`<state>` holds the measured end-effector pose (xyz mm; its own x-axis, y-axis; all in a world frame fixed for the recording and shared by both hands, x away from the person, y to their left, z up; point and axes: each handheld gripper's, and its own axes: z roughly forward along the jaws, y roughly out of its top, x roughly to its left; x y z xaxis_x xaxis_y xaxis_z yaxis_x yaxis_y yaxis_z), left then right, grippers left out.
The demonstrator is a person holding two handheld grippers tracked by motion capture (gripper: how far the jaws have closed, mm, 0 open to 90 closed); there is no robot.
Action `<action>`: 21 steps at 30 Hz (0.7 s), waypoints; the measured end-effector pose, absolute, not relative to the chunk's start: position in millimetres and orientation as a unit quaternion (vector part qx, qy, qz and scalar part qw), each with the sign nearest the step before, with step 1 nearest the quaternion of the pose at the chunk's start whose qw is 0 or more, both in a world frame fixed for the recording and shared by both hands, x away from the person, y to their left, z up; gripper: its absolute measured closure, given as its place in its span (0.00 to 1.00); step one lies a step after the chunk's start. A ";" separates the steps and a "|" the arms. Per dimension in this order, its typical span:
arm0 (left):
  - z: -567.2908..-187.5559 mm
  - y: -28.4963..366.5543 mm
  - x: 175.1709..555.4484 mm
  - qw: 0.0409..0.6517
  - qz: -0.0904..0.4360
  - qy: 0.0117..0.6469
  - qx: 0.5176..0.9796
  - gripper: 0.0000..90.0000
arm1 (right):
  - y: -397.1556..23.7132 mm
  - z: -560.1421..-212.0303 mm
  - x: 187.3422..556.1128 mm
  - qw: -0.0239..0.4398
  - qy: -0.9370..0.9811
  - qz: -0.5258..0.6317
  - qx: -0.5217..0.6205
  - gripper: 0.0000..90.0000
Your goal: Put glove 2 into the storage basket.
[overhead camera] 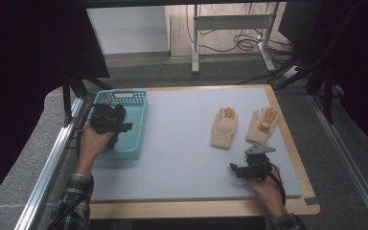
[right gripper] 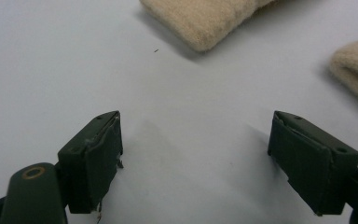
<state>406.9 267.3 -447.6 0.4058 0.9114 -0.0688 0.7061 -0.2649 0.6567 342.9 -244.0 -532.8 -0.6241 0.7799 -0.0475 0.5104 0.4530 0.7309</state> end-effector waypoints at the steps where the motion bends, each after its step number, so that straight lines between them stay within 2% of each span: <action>1: -446.9 263.7 405.4 0.316 0.164 0.514 0.780 0.03 | -244.0 -532.8 342.9 0.193 0.830 0.350 0.388 0.19; 21: -435.5 182.6 360.9 0.377 0.151 0.417 0.813 0.01 | -244.1 -532.8 342.8 0.192 0.831 0.349 0.388 0.19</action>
<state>360.9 182.6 -435.5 0.6068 0.7920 -0.0679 0.5639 -0.3686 0.7390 342.8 -244.1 -532.8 -0.6247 0.7794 -0.0480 0.5109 0.4544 0.7297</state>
